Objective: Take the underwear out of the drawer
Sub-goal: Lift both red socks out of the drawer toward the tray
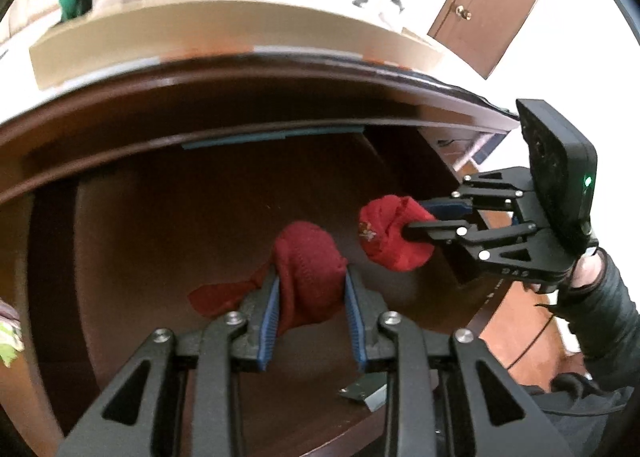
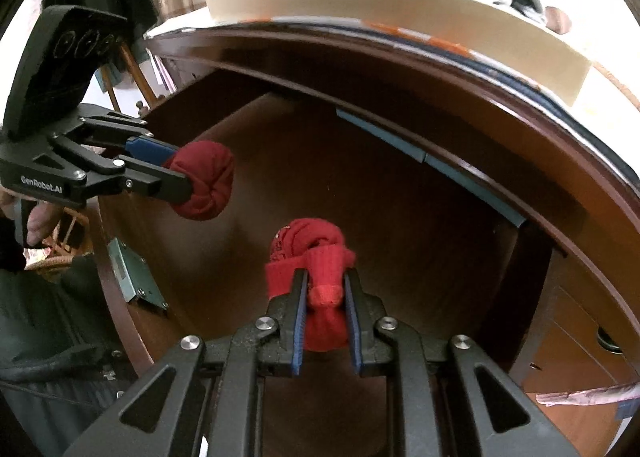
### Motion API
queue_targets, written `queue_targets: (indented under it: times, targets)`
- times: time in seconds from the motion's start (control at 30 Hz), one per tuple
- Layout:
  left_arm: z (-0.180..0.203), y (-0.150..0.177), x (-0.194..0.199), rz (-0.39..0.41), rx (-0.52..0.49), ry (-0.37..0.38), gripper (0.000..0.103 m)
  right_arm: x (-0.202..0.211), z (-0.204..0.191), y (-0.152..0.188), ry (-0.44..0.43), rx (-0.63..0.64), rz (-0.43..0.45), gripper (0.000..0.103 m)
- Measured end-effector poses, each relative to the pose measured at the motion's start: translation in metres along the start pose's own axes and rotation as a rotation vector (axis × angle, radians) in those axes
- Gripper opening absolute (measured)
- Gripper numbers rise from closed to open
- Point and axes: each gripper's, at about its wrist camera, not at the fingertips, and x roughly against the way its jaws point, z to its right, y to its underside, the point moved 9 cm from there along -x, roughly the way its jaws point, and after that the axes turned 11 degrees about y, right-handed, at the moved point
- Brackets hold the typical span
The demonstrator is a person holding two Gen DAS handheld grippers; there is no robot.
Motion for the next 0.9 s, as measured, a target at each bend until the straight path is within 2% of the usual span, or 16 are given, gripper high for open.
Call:
queue_targets:
  times: [0.37,0.57,0.9]
  targets:
    - [0.006,-0.005,0.015,0.062,-0.112,-0.153,0.028,0.040,0.002,0.018,-0.018,-0.056,0.121,0.019]
    - [0.013,-0.010,0.020,0.094,-0.151,-0.200,0.028,0.055,-0.002,0.020,-0.032,-0.062,0.162,0.019]
    - [0.020,-0.025,0.042,0.164,-0.206,-0.255,0.028,0.094,0.016,0.016,-0.033,-0.092,0.257,0.019]
